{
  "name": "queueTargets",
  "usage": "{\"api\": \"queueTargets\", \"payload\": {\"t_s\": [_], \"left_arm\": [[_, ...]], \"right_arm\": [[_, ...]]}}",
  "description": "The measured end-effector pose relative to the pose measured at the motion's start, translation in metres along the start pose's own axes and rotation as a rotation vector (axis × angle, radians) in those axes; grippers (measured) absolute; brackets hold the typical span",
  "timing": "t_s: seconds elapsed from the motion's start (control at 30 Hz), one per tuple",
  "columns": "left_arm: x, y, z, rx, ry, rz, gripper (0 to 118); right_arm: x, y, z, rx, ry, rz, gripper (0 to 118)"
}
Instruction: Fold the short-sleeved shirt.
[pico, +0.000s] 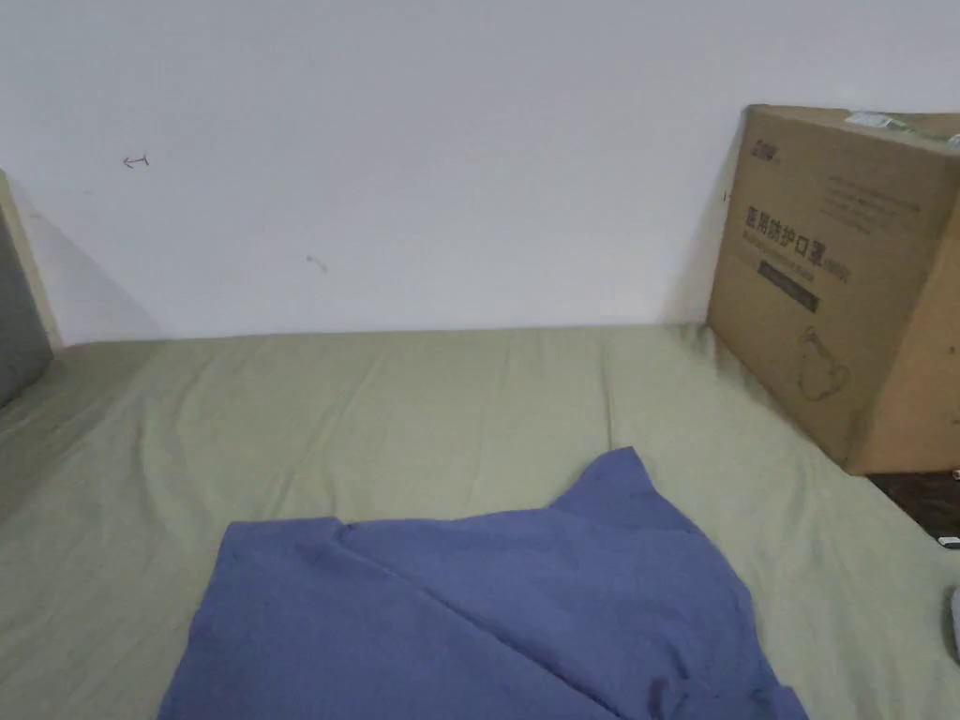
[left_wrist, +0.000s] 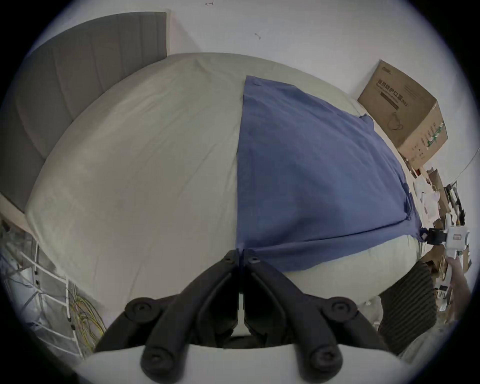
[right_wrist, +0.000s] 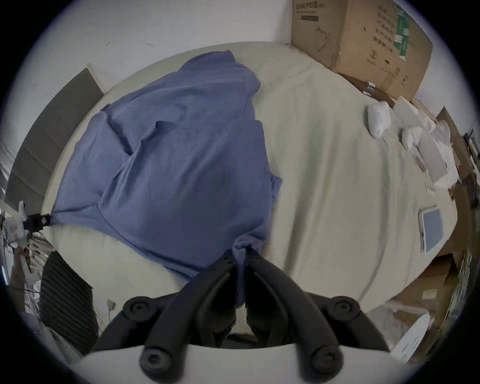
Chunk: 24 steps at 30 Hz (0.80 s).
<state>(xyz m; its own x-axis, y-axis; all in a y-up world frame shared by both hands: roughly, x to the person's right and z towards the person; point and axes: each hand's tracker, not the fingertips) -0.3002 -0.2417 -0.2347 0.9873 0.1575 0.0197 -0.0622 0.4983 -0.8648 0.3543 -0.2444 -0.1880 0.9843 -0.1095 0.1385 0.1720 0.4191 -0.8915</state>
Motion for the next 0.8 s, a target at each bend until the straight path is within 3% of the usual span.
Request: {"api": "queueTargets", "payload": {"t_s": [0.1,0.17,0.2,0.27,0.3,0.33,0.6,0.67,0.7,0.73,0.77,0.8], "left_arm": [[-0.001,-0.003,0.008,-0.010,0.005,-0.004,2],[-0.001,-0.004,0.012,0.025,-0.013,0.003,6],[0.000,-0.003,0.016,0.040,-0.015,0.009,18],[0.000,-0.001,0.022,0.066,-0.025,0.024,77],[0.001,0.000,0.028,0.087,-0.047,0.041,96],[0.002,0.002,0.033,0.111,-0.070,0.055,110],[0.040,0.037,0.083,0.301,-0.122,0.008,114],[0.054,0.046,0.089,0.320,-0.147,-0.051,106],[0.062,0.049,0.093,0.350,-0.143,-0.080,92],[0.069,0.052,0.096,0.373,-0.141,-0.100,57],[0.075,0.056,0.099,0.381,-0.126,-0.113,20],[0.074,0.063,0.096,0.379,-0.119,-0.114,0]], "right_arm": [[0.006,-0.002,0.005,-0.020,0.057,-0.081,3],[0.003,-0.002,0.006,-0.005,0.042,-0.062,12],[0.000,-0.002,0.008,0.001,0.001,-0.041,26],[-0.007,-0.002,0.013,0.027,-0.077,-0.010,89],[-0.010,-0.002,0.017,0.057,-0.088,-0.014,108],[-0.012,0.000,0.024,0.096,-0.068,-0.024,117],[-0.066,0.036,0.103,0.387,0.067,-0.040,116],[-0.082,0.045,0.118,0.447,0.109,-0.038,113],[-0.092,0.049,0.127,0.476,0.127,-0.027,106],[-0.099,0.051,0.133,0.507,0.141,-0.011,78],[-0.107,0.053,0.141,0.556,0.136,0.001,42],[-0.116,0.055,0.146,0.587,0.113,0.023,4]]}}
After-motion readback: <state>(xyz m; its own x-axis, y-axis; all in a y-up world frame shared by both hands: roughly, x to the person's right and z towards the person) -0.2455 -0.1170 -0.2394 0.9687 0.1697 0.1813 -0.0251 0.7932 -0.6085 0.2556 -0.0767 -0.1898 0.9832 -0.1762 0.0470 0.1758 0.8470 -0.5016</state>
